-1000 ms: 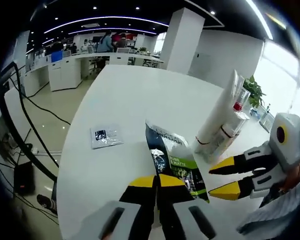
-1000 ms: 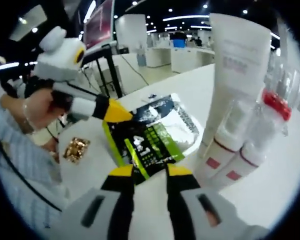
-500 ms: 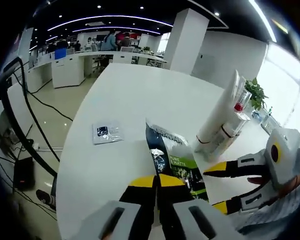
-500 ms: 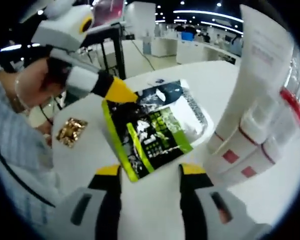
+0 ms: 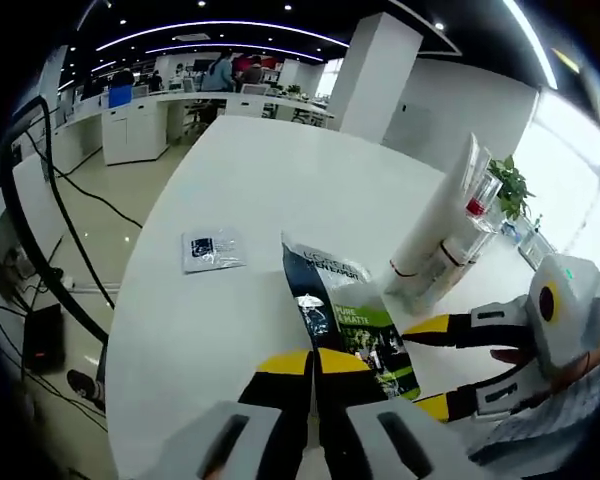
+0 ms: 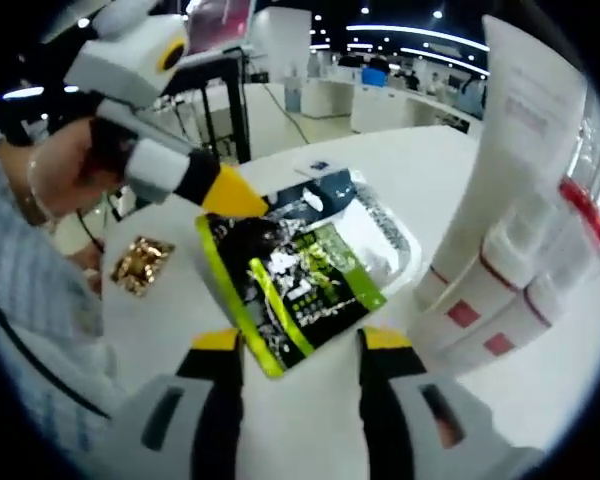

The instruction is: Arrange the skincare products in the storage area until every visible bottle or jar stands upright without overlapping.

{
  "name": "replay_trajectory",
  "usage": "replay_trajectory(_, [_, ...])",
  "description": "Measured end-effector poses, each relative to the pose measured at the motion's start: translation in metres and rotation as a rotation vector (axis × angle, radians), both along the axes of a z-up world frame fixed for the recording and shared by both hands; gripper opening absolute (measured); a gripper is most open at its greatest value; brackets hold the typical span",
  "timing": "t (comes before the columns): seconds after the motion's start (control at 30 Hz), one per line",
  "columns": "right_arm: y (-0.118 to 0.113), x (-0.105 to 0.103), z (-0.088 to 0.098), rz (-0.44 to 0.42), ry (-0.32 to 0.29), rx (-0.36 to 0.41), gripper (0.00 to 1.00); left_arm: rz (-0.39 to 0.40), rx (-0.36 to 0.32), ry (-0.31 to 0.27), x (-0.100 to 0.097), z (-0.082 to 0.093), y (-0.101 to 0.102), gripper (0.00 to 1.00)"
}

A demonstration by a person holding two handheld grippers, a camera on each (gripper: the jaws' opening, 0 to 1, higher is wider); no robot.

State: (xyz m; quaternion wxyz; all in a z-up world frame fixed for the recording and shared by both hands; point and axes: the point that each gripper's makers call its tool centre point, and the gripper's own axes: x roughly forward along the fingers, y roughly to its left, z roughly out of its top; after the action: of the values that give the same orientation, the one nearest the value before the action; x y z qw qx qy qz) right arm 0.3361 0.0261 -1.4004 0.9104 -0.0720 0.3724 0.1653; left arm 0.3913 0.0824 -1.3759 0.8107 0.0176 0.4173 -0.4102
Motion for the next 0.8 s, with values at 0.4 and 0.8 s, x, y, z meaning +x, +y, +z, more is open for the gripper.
replay_trajectory(0.4, [-0.006, -0.001, -0.001, -0.012, 0.004, -0.003, 0.41, -0.027, 0.040, 0.051, -0.002, -0.019, 0.001, 0.01])
replay_trajectory(0.8, [-0.018, 0.007, 0.001, -0.043, -0.003, -0.039, 0.33, -0.051, 0.035, 0.038, 0.010, -0.022, -0.009, 0.02])
